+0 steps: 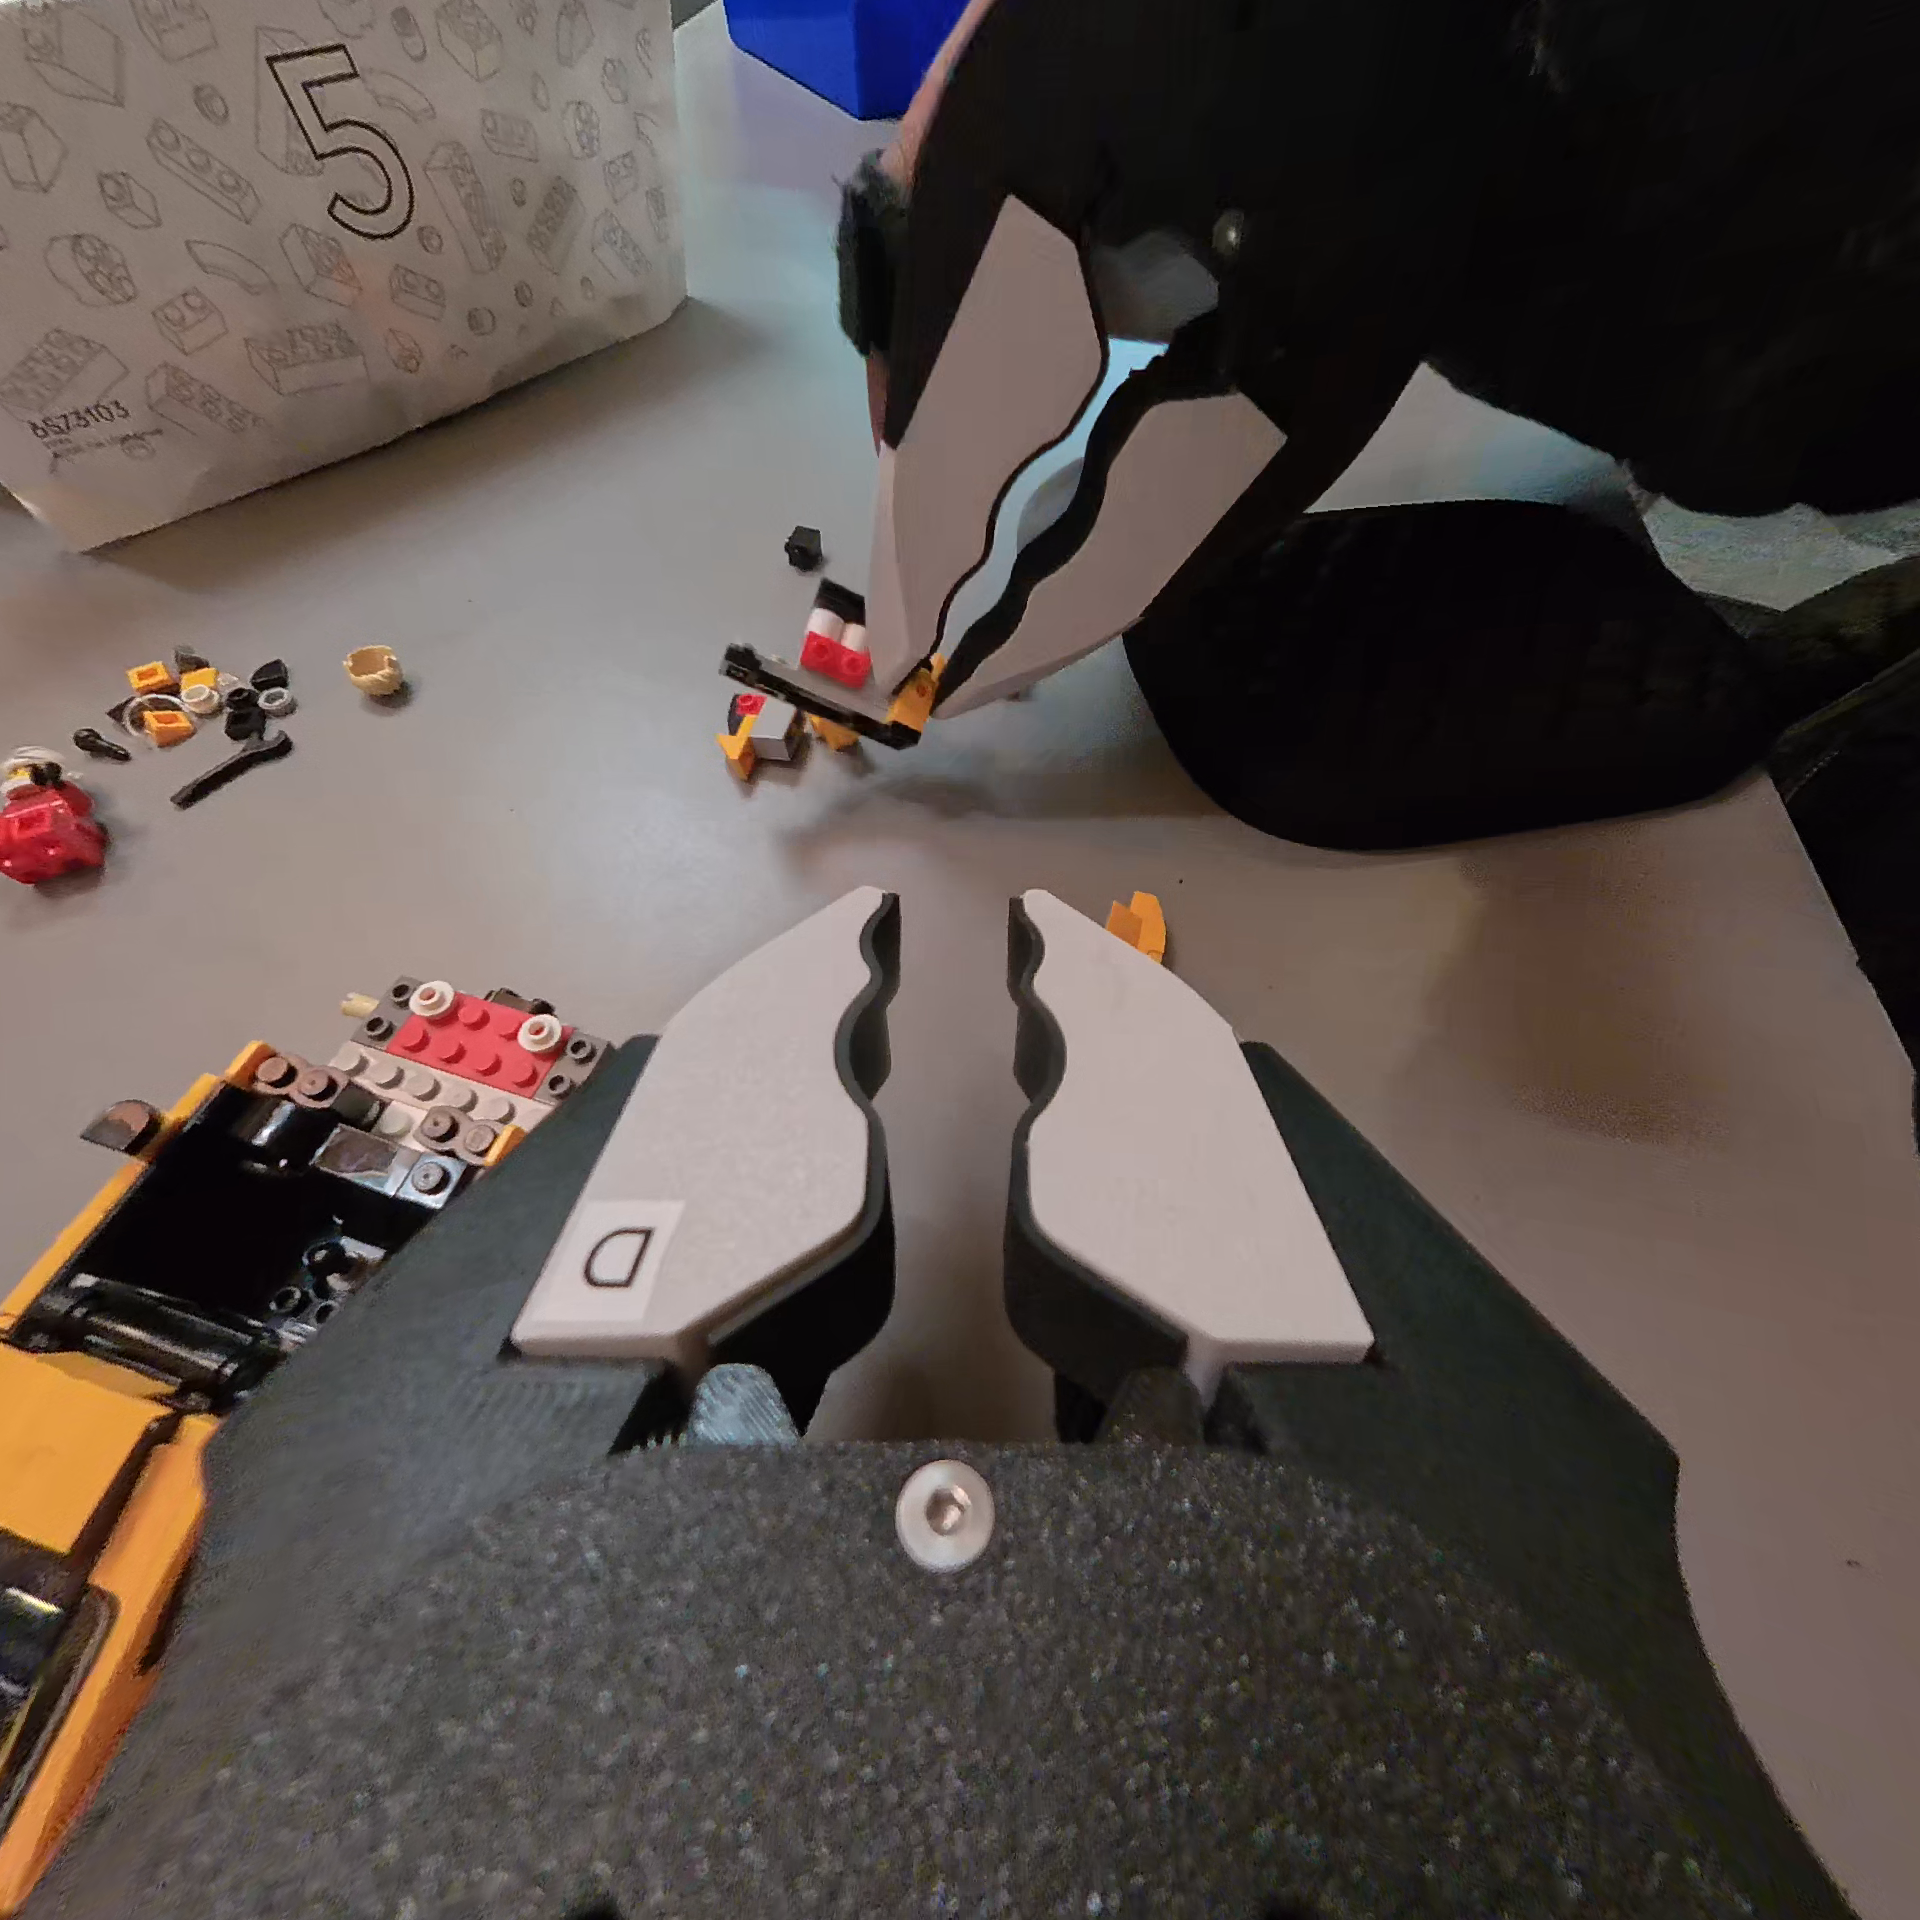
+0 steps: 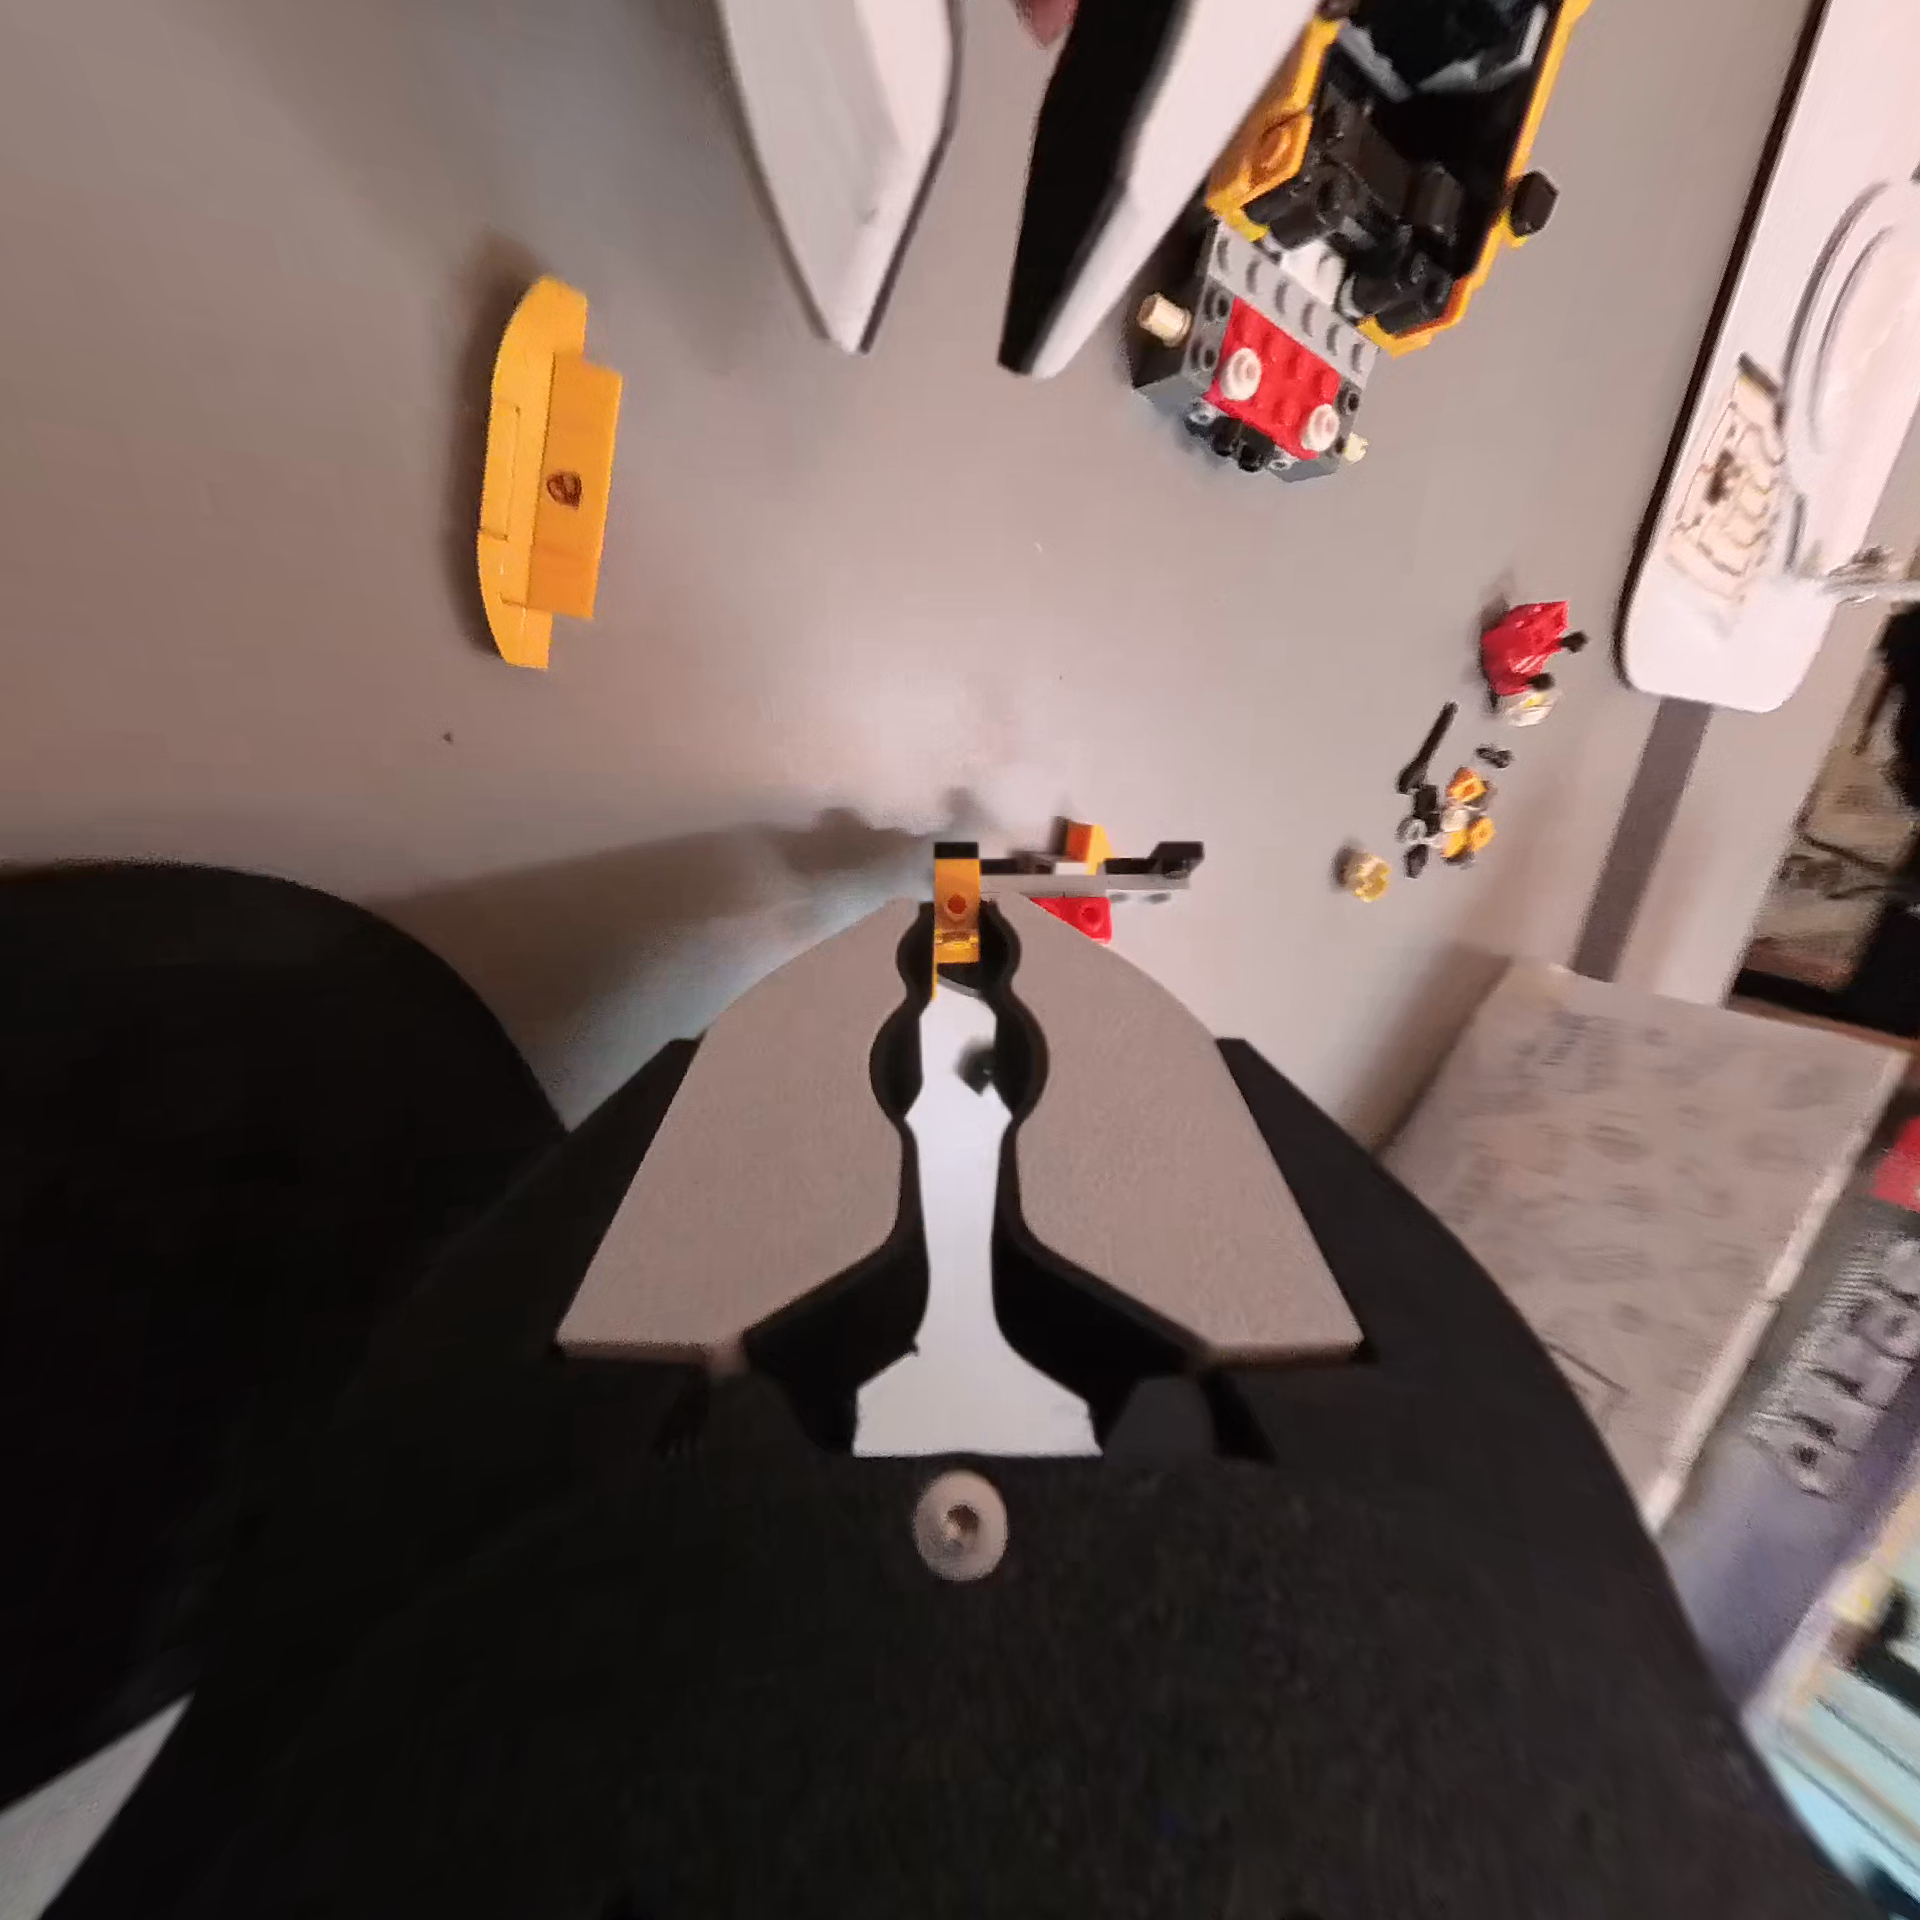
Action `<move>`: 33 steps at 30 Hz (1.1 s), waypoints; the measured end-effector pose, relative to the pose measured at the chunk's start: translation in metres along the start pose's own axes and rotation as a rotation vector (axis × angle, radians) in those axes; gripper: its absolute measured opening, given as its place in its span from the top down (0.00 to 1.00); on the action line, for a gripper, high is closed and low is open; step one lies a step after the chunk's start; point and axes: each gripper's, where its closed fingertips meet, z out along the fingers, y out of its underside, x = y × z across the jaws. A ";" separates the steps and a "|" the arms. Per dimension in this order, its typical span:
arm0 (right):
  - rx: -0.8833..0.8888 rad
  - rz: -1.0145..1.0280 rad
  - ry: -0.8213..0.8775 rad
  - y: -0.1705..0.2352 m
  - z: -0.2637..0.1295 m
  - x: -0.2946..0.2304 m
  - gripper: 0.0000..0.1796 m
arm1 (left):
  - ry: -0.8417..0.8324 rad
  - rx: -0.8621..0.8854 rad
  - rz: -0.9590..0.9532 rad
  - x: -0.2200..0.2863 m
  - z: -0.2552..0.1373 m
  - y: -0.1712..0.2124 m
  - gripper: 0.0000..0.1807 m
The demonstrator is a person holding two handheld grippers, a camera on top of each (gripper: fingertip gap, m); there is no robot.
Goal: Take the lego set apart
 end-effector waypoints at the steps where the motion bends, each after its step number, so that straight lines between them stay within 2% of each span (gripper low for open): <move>1: -0.032 -0.042 0.017 0.001 0.000 0.002 0.96 | -0.004 0.002 0.002 -0.001 -0.001 0.000 0.90; 5: -0.019 -0.081 0.035 -0.005 -0.001 0.005 0.95 | -0.037 0.038 0.006 -0.006 -0.006 -0.008 0.89; 7: 0.093 0.031 0.035 -0.017 -0.004 0.011 0.89 | -0.055 0.068 -0.009 -0.009 -0.012 -0.014 0.90; 12: 0.546 0.456 0.123 -0.049 -0.035 0.056 0.81 | -0.144 0.188 -0.024 -0.026 -0.036 -0.036 0.96; 17: 0.736 0.660 0.255 -0.054 -0.055 0.099 0.80 | -0.278 0.288 -0.017 -0.050 -0.063 -0.052 0.99; 21: 0.760 0.690 0.388 -0.066 -0.065 0.146 0.82 | -0.392 0.359 -0.024 -0.071 -0.087 -0.062 0.99; 25: 0.746 0.683 0.506 -0.084 -0.064 0.218 0.84 | -0.435 0.406 -0.068 -0.082 -0.104 -0.063 0.99; 29: 0.678 0.688 0.600 -0.089 -0.043 0.299 0.86 | -0.464 0.420 -0.078 -0.090 -0.116 -0.060 0.99; 33: 0.561 0.671 0.649 -0.086 -0.012 0.355 0.86 | -0.490 0.439 -0.097 -0.099 -0.125 -0.057 0.99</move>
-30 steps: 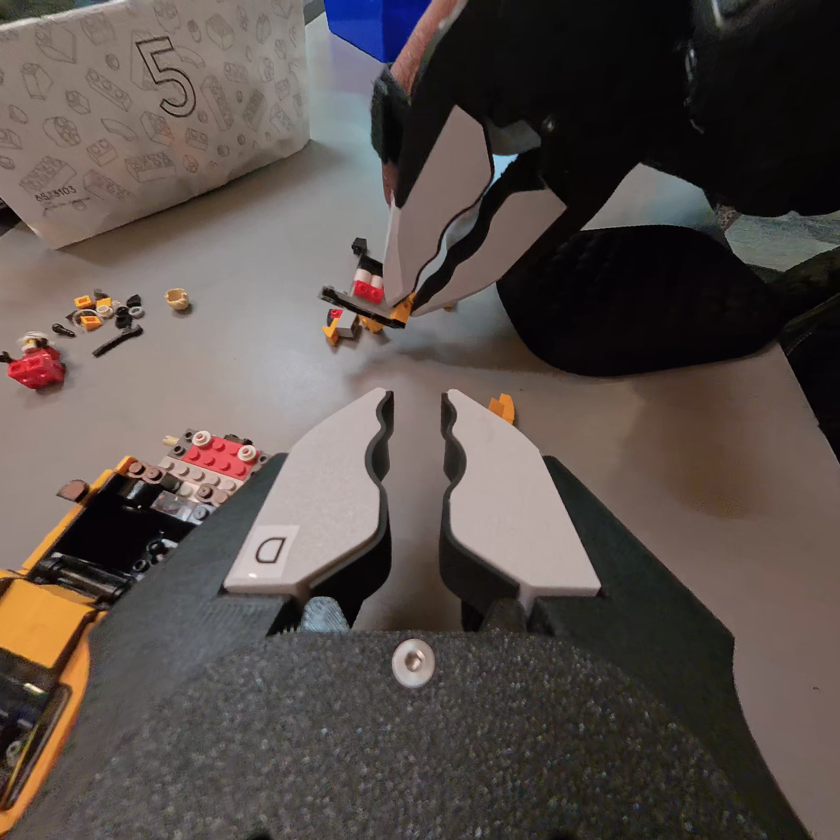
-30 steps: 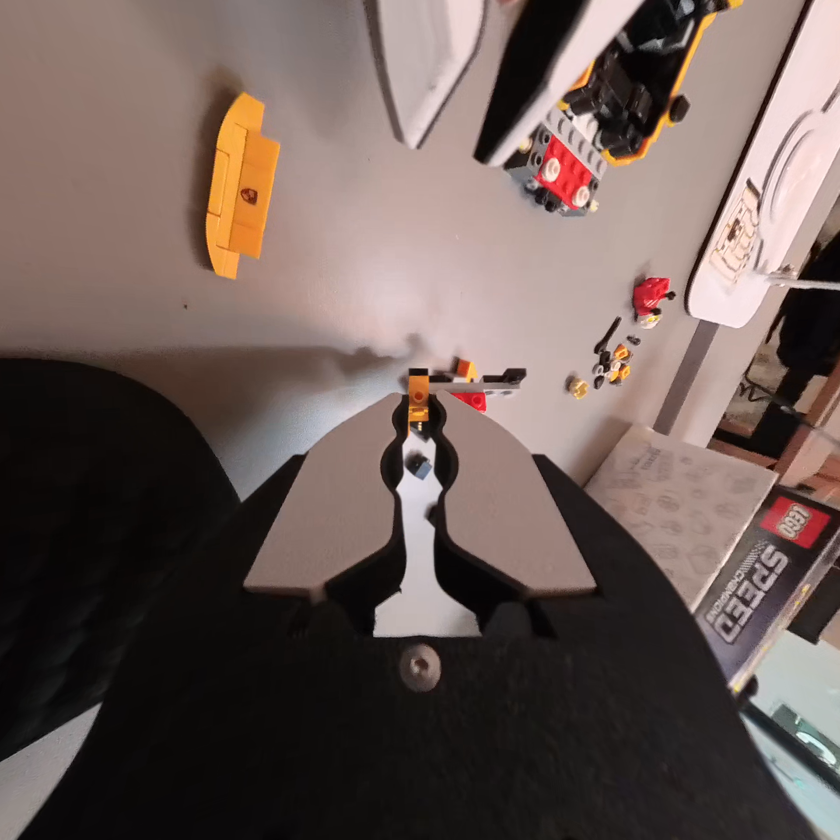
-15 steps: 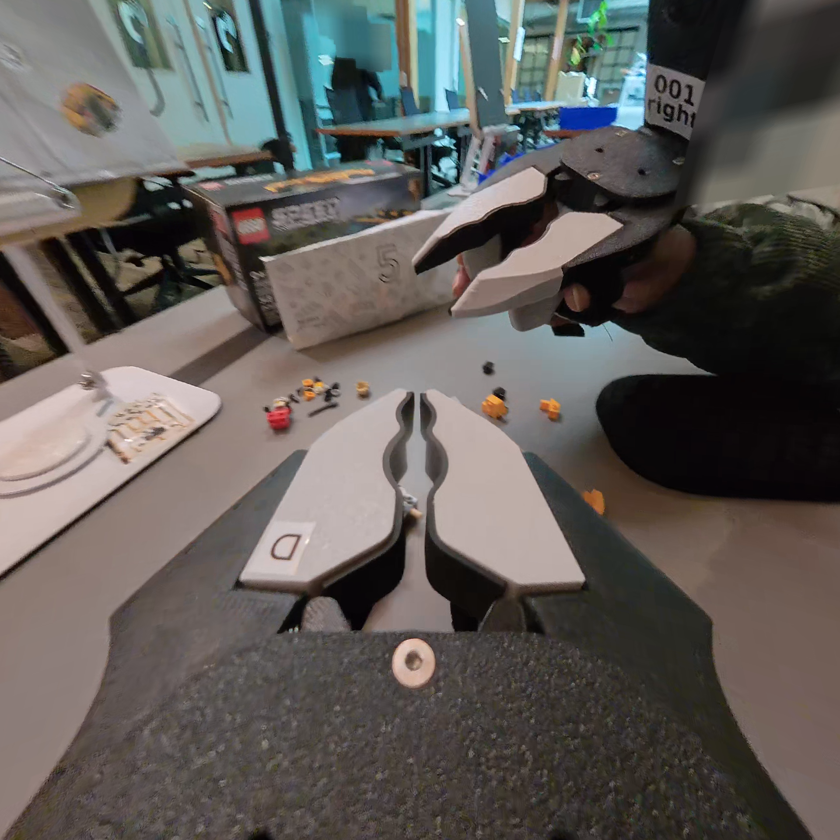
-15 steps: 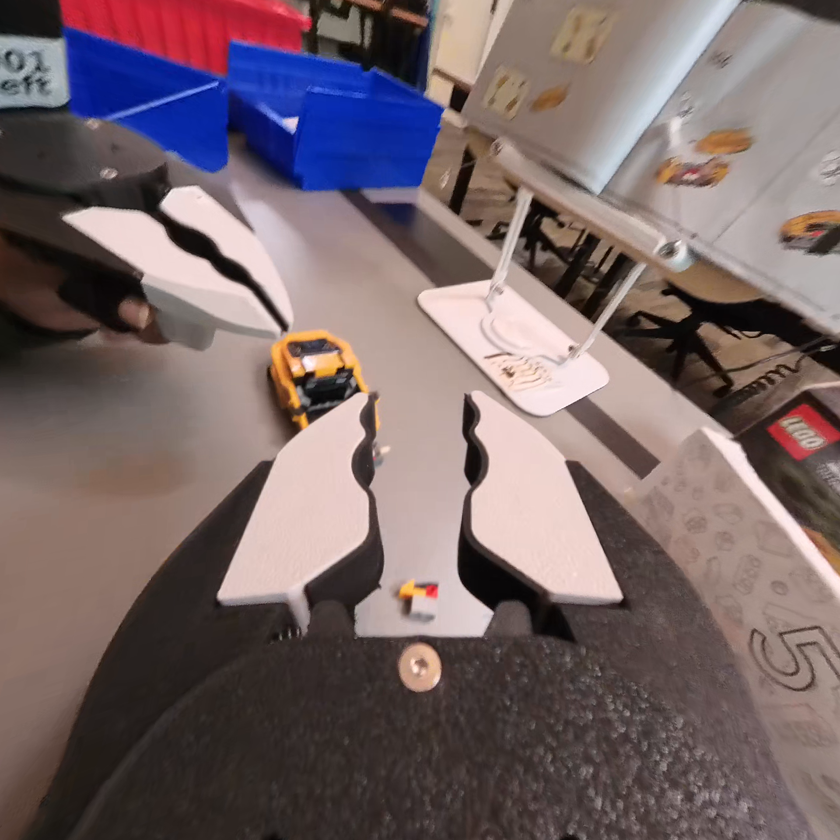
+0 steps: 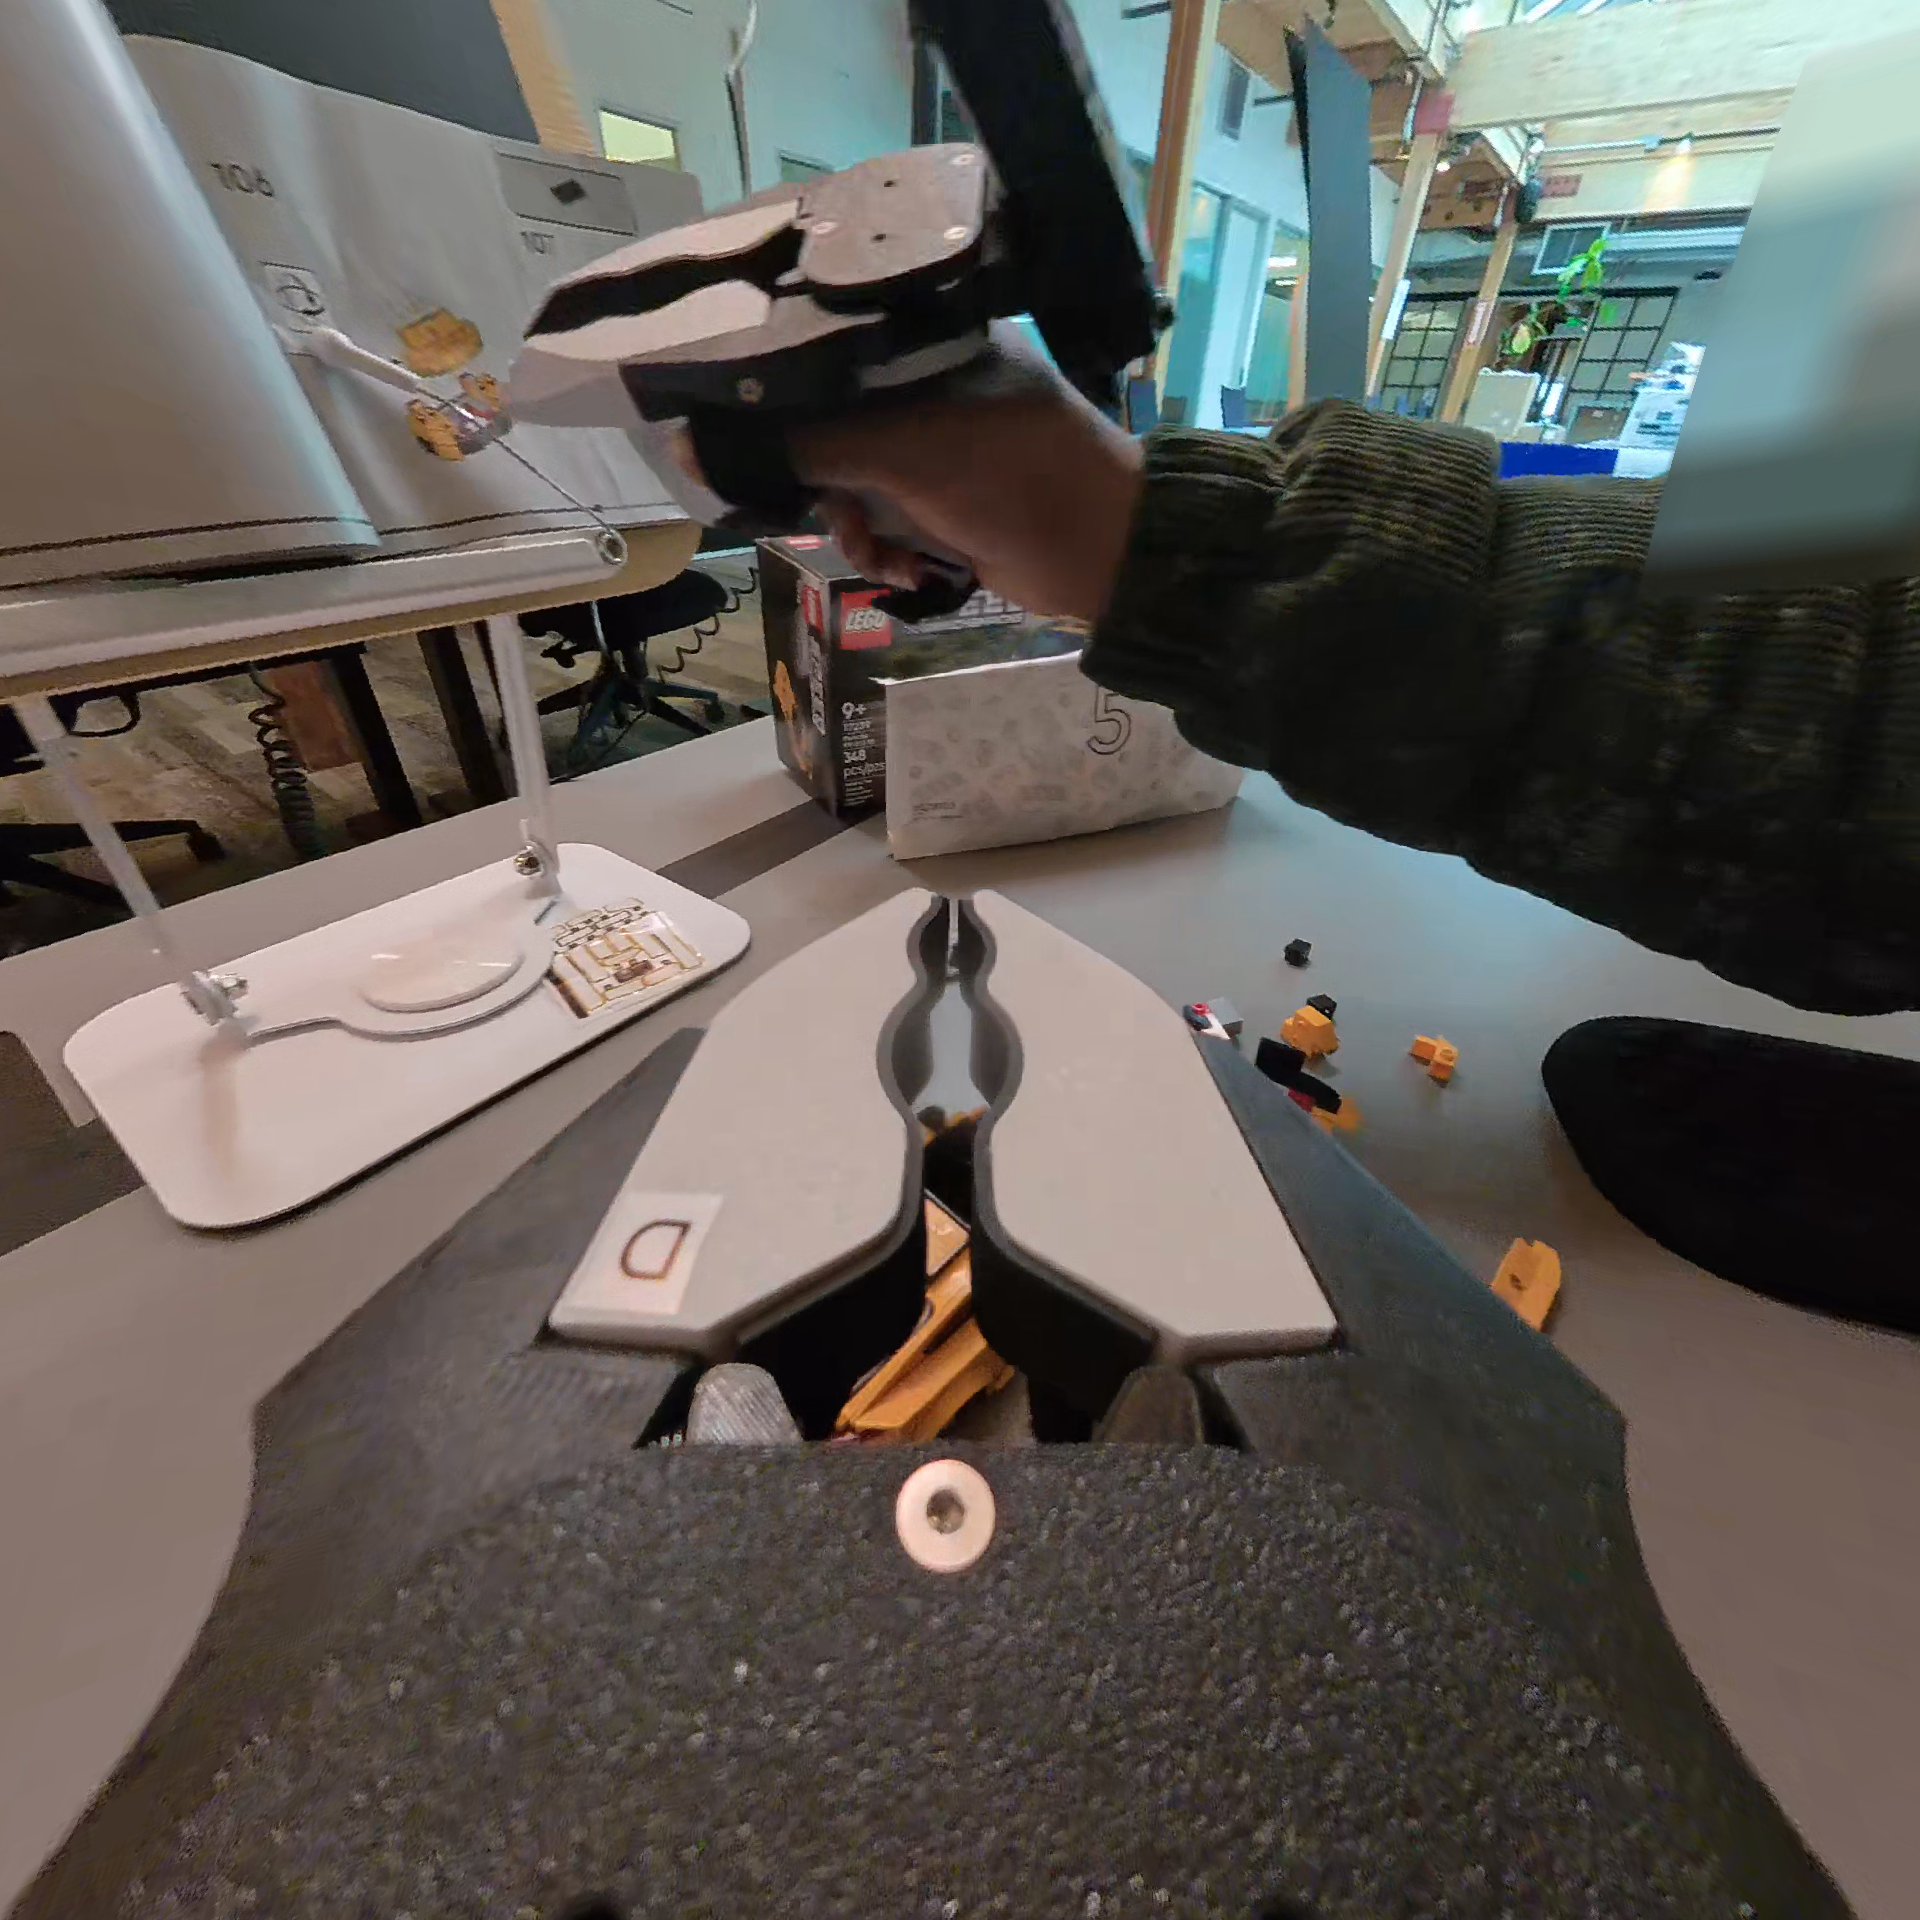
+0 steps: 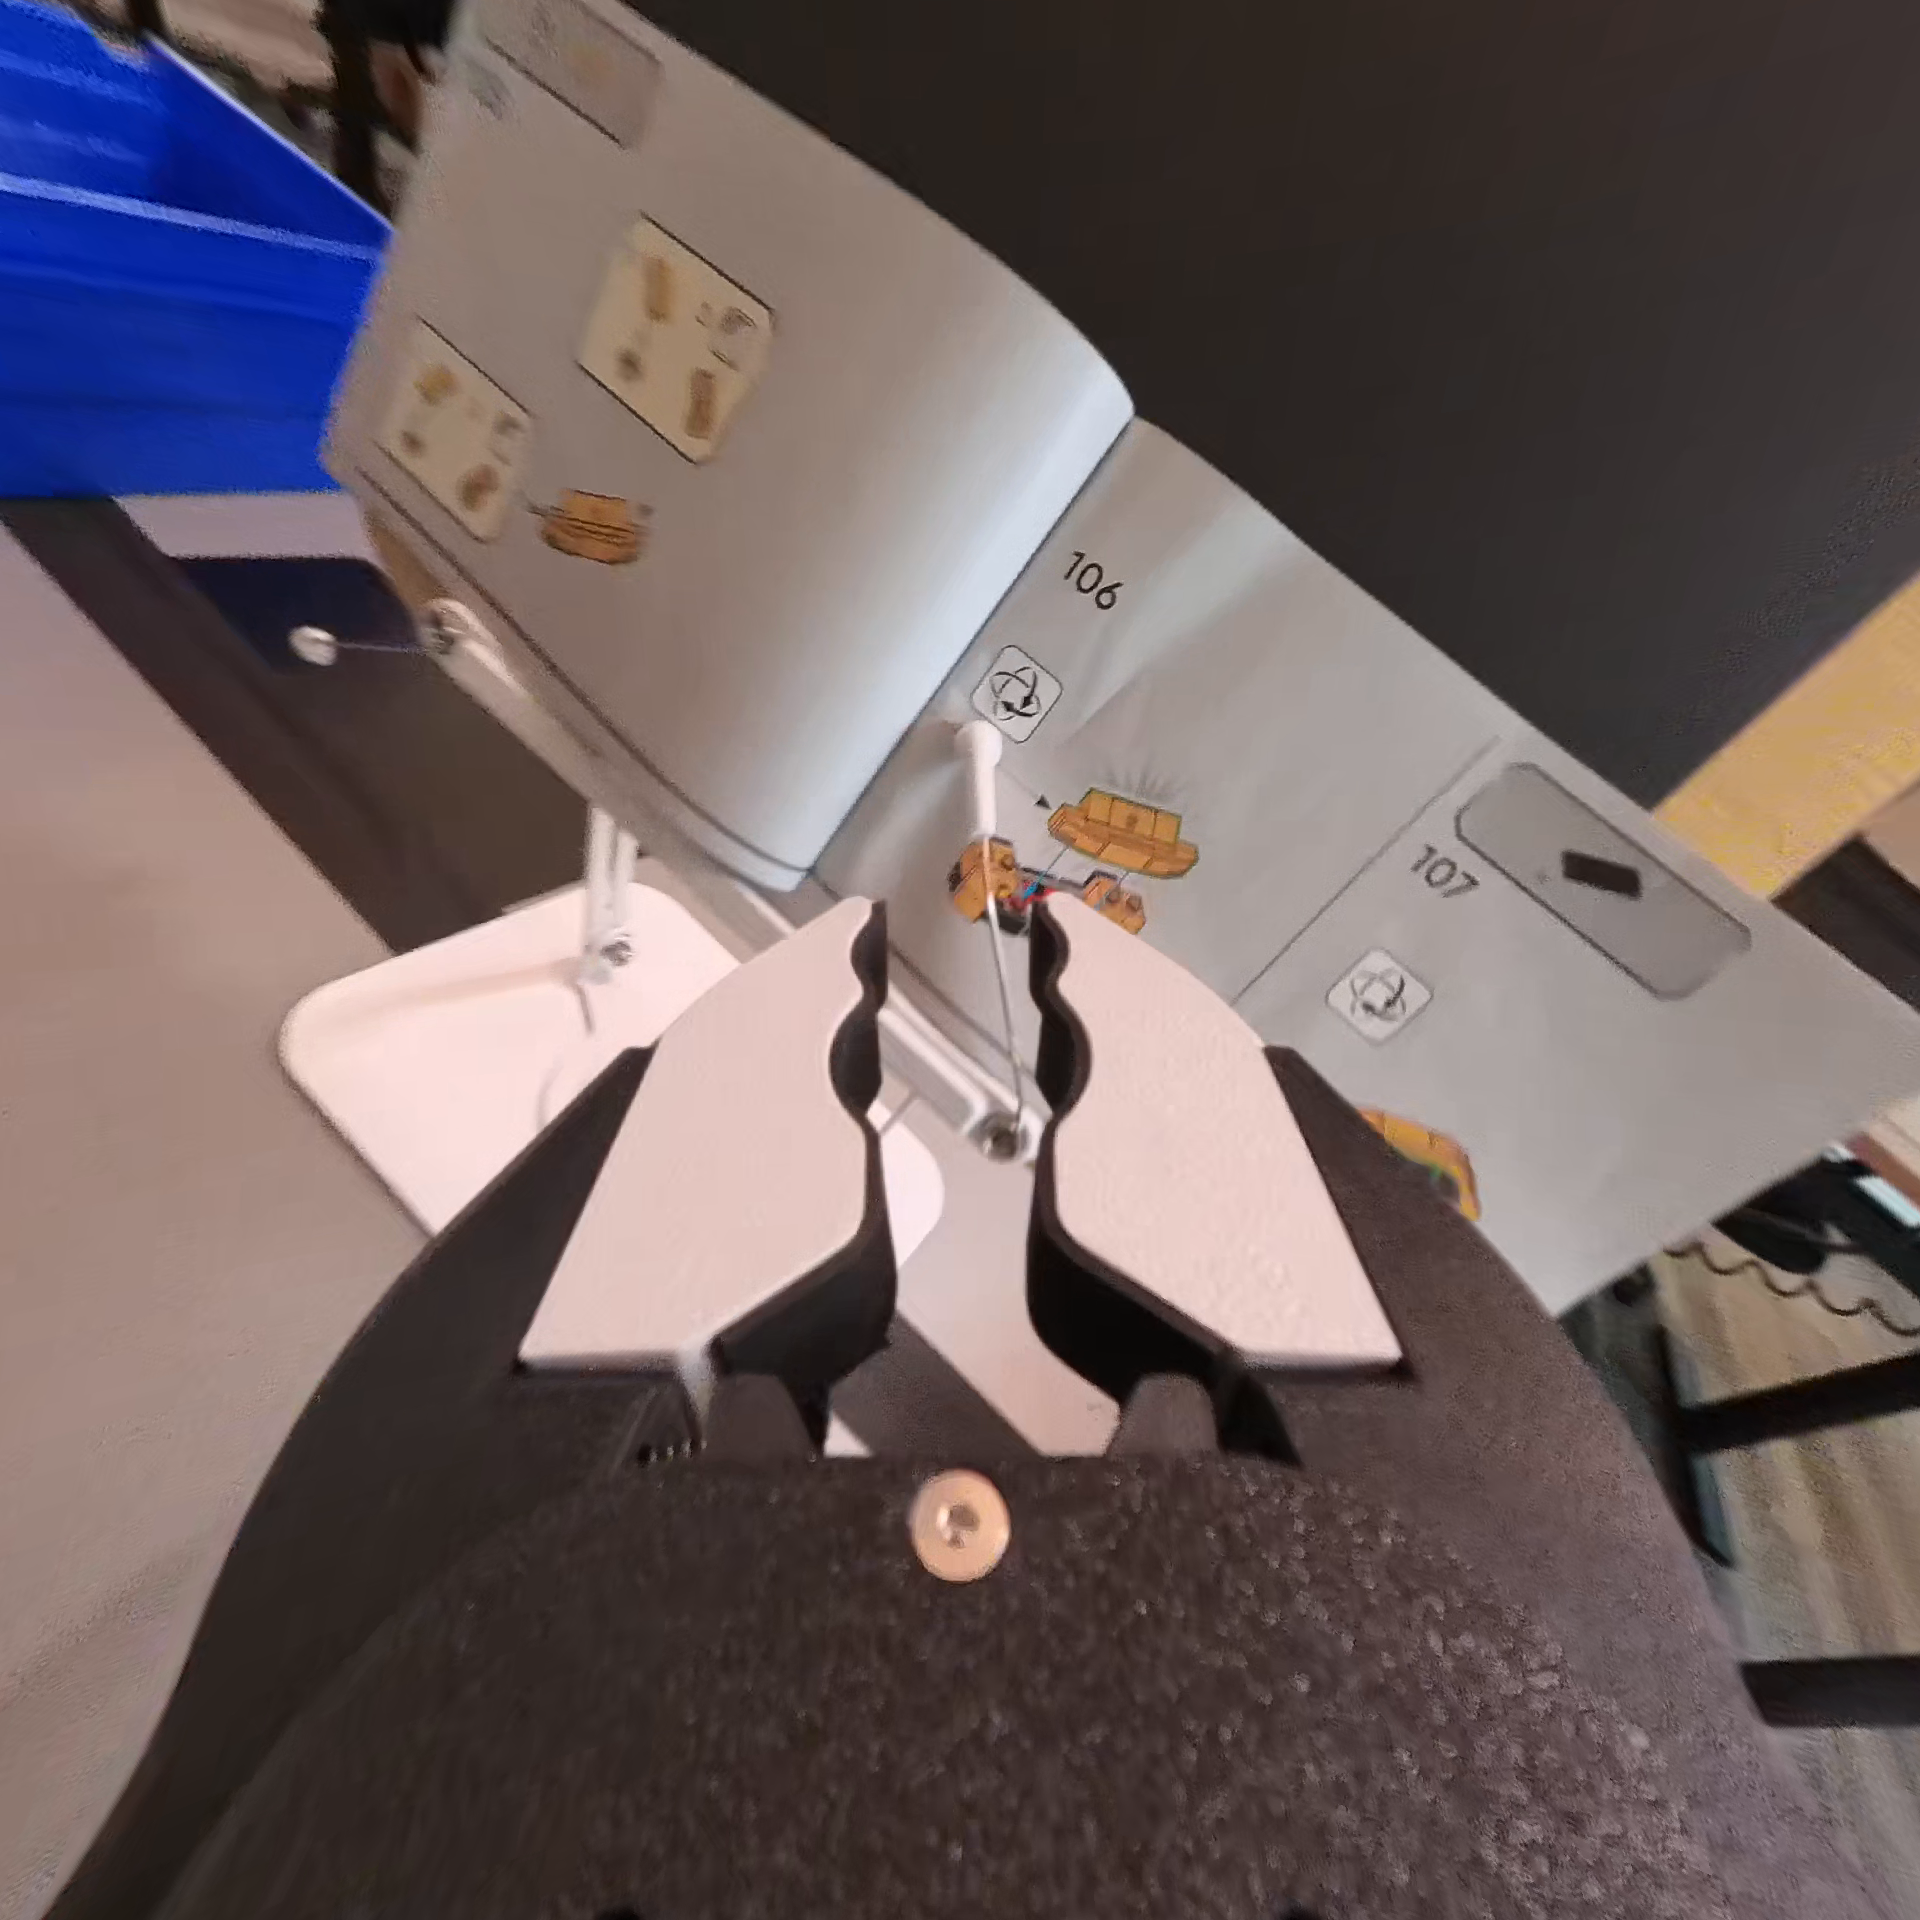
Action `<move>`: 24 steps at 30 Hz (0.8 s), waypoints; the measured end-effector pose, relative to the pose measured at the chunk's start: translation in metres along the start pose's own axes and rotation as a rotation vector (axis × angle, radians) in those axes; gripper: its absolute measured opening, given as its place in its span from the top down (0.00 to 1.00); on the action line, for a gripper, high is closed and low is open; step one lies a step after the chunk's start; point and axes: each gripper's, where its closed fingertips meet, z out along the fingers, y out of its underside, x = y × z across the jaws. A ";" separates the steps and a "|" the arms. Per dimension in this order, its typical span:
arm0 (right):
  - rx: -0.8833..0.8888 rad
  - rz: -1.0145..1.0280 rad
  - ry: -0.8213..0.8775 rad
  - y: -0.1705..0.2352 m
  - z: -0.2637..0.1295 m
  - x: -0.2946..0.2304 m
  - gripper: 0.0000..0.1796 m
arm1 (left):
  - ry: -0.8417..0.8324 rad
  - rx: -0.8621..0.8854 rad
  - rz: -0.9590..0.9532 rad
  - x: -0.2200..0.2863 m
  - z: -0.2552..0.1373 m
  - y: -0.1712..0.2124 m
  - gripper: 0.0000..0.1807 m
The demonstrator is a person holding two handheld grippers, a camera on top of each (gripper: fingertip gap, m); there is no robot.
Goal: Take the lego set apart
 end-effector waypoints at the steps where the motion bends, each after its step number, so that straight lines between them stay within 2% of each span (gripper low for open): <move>1: -0.022 -0.022 0.006 0.002 0.011 0.003 0.86 | -0.010 0.005 -0.008 -0.004 -0.001 0.000 0.99; 3: -0.052 -0.044 0.010 0.006 0.027 0.005 0.87 | -0.053 0.020 -0.016 -0.014 -0.005 -0.002 0.99; 6: -0.035 -0.044 0.040 0.008 0.032 0.008 0.99 | -0.156 0.057 0.006 -0.035 -0.015 -0.011 0.99; 10: 0.019 0.003 0.076 0.008 0.029 0.013 1.00 | -0.258 0.089 0.023 -0.057 -0.027 -0.020 1.00; 13: 0.064 0.120 0.114 0.009 0.023 0.025 1.00 | -0.300 0.093 0.041 -0.066 -0.032 -0.022 1.00; 21: 0.089 0.337 0.224 0.033 0.004 0.059 1.00 | -0.294 0.087 0.053 -0.064 -0.030 -0.020 0.99; 24: 0.087 0.416 0.215 0.047 -0.003 0.064 1.00 | -0.286 0.086 0.059 -0.061 -0.029 -0.021 0.99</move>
